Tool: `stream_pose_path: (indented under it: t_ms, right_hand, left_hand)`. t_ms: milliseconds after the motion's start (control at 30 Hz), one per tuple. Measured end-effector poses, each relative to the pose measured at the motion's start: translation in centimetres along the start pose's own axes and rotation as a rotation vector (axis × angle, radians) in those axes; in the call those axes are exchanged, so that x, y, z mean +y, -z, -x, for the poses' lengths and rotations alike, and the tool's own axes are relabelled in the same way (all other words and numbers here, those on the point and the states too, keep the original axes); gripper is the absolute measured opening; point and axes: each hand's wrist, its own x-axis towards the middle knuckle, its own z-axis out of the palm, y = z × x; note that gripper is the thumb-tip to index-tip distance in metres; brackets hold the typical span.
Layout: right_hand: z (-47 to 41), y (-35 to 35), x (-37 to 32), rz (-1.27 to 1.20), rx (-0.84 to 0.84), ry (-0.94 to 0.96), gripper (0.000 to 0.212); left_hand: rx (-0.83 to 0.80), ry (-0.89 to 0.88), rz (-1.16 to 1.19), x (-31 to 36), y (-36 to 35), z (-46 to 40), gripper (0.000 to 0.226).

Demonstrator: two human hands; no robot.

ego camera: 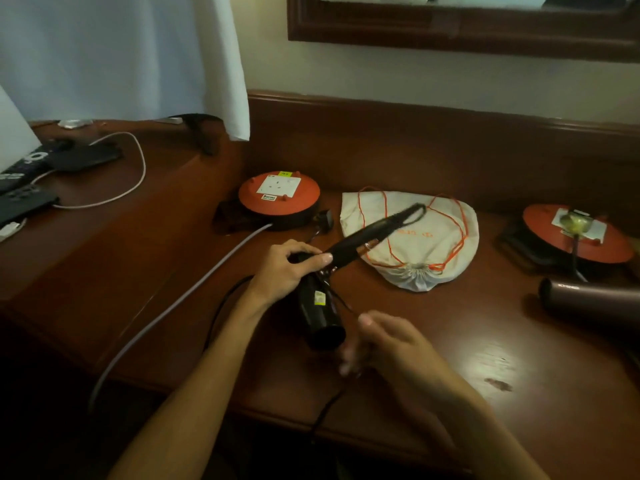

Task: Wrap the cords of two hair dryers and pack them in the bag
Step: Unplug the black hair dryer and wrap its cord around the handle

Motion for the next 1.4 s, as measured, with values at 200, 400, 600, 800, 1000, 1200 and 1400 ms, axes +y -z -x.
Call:
stream_pose_path:
  t_ms: [200, 400, 600, 800, 1000, 1200, 1400]
  right_hand:
    - [-0.4, 5.6, -2.0, -0.358, -0.211, -0.129, 0.023]
    - [1.2, 10.3, -3.0, -0.185, -0.178, -0.124, 0.017]
    - [-3.0, 12.2, -3.8, 0.292, -0.012, -0.198, 0.024]
    - [-9.9, 9.8, -7.3, 0.797, 0.001, -0.121, 0.022]
    - [-9.6, 5.6, -13.2, 0.820, -0.220, -0.016, 0.029]
    - [-7.2, 4.0, -13.8, 0.839, -0.541, -0.038, 0.019]
    - [-5.8, 9.7, -13.3, 0.939, -0.403, -0.032, 0.015]
  left_hand:
    - [0.036, -0.027, 0.133, -0.6, 0.5, 0.5, 0.030]
    - [-0.011, -0.035, 0.165, -0.7, 1.0, 0.9, 0.028]
    - [-0.135, -0.080, 0.108, -0.1, 1.4, 1.3, 0.027]
    - [-0.421, -0.136, -0.307, 1.8, 0.4, 1.5, 0.036]
    - [-0.482, -0.089, -0.549, 2.2, -0.5, 0.4, 0.047]
    - [-0.556, -0.084, -0.535, 3.4, -0.7, 1.0, 0.021]
    - [-0.477, -0.090, -0.616, 3.8, -2.0, 1.1, 0.035]
